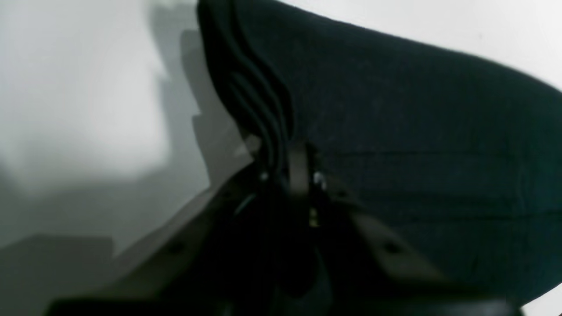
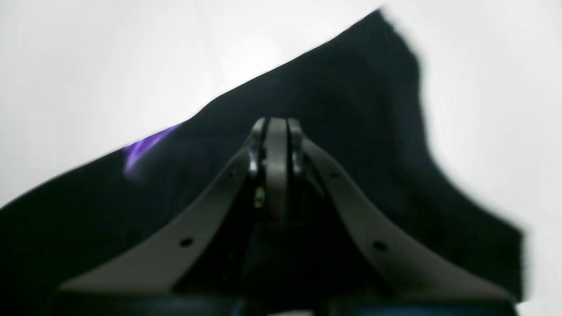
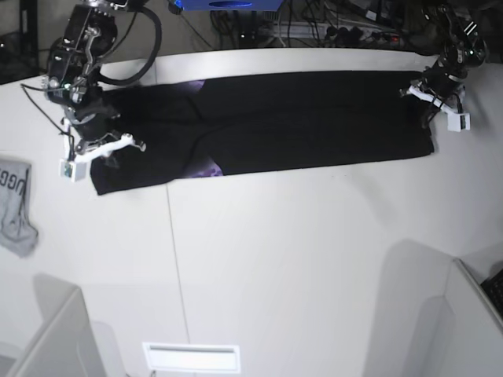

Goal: Fold the T-shirt properly
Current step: 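Lift the strip end with the left gripper and carry it toward the right gripper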

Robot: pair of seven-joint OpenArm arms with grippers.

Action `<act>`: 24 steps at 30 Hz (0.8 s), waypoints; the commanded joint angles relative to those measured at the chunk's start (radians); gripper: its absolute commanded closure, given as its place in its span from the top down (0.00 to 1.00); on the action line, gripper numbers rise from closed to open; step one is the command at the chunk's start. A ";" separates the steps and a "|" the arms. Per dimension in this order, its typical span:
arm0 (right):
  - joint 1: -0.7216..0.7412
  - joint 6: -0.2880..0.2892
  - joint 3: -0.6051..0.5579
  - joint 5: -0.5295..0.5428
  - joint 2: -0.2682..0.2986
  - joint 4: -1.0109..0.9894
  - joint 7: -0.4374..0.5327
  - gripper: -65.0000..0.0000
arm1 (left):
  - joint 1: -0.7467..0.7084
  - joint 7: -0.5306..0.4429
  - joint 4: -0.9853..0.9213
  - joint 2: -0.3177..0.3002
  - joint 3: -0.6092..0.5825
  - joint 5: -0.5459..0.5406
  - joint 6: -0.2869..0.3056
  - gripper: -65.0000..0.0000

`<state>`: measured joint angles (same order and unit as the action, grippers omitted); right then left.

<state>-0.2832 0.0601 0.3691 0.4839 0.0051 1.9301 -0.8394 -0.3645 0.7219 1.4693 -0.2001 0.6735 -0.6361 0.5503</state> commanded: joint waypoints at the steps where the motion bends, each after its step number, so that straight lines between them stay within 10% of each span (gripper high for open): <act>1: 0.003 -0.001 0.005 0.020 0.009 0.021 0.027 0.00 | -0.006 0.031 0.003 -0.009 0.004 0.026 -0.016 0.00; 24: -0.008 -0.001 0.003 0.028 0.005 0.016 0.027 0.00 | -0.023 0.031 0.224 -0.066 0.090 0.028 -0.017 0.00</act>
<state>-0.2970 0.0601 0.3676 0.4980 0.0025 1.9297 -0.8349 -0.3893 0.7731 1.6733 -0.2558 0.7605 -0.5926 0.5243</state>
